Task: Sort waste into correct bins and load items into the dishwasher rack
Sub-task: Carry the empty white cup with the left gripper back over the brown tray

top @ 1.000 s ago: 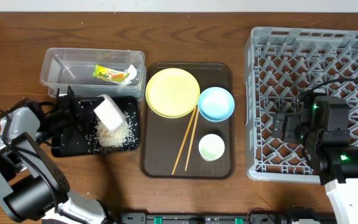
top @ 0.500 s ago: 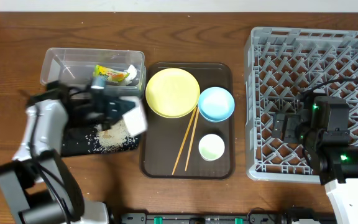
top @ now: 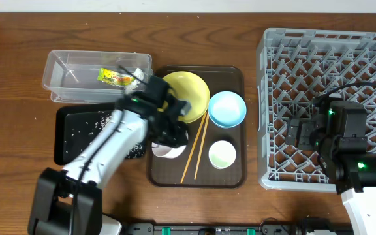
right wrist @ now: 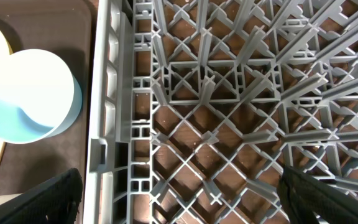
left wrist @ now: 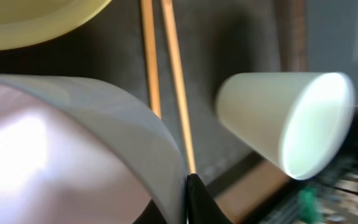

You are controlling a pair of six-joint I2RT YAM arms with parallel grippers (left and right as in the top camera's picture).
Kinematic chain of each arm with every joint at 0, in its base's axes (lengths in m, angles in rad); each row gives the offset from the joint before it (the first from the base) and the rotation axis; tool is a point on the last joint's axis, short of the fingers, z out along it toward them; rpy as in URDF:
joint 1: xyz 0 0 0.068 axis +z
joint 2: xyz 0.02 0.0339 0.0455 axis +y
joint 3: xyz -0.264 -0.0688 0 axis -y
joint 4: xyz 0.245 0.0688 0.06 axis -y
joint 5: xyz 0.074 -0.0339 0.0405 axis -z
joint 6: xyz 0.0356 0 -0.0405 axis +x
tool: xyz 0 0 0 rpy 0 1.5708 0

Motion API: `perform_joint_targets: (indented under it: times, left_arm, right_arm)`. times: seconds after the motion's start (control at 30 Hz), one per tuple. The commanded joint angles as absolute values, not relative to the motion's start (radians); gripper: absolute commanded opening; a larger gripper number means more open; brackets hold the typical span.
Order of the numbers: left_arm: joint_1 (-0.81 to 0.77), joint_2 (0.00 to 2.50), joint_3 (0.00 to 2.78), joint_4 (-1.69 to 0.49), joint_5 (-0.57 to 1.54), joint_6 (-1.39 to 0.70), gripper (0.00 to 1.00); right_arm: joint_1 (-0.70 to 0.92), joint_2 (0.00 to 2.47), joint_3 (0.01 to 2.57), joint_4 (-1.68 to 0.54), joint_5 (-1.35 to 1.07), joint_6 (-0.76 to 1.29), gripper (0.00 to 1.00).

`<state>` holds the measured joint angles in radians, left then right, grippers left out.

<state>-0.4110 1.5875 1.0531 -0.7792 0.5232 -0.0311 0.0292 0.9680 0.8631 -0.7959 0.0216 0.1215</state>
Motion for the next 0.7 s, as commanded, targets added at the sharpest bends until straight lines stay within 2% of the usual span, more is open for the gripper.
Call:
perform_joint_targets:
  times: [0.0,0.17,0.23,0.27,0.4,0.53,0.67]
  left_arm:
    - [-0.502,1.581,1.047,-0.766,0.255,-0.092,0.10]
    - [-0.562,1.581,1.047,-0.760,0.190,-0.092,0.15]
    - [-0.564,1.581,1.047,-0.761,0.191,-0.092,0.31]
    - [-0.564,1.580,1.047,-0.760,0.191,-0.092,0.36]
    - [-0.564,1.580,1.071,-0.773,0.204,-0.092,0.45]
    - [-0.564,1.570,1.107,-0.770,0.290,-0.091,0.55]
    - [-0.565,1.561,1.112,-0.718,0.455,-0.091,0.57]
  right_arm:
    - [0.027,0.967,0.881,-0.797,0.018,0.126,0.99]
    - [0.027,0.967,0.881,-0.798,0.018,0.126,0.99]
    - [0.027,0.967,0.881,-0.799,0.019,0.126,0.99]
    - [0.027,0.967,0.881,-0.799,0.019,0.126,0.99]
    - [0.027,0.967,0.881,-0.797,0.019,0.126,0.99]
    - [0.027,0.967,0.881,-0.799,0.019,0.126,0.99]
    - [0.027,0.967,0.881,-0.797,0.019,0.126,0.99]
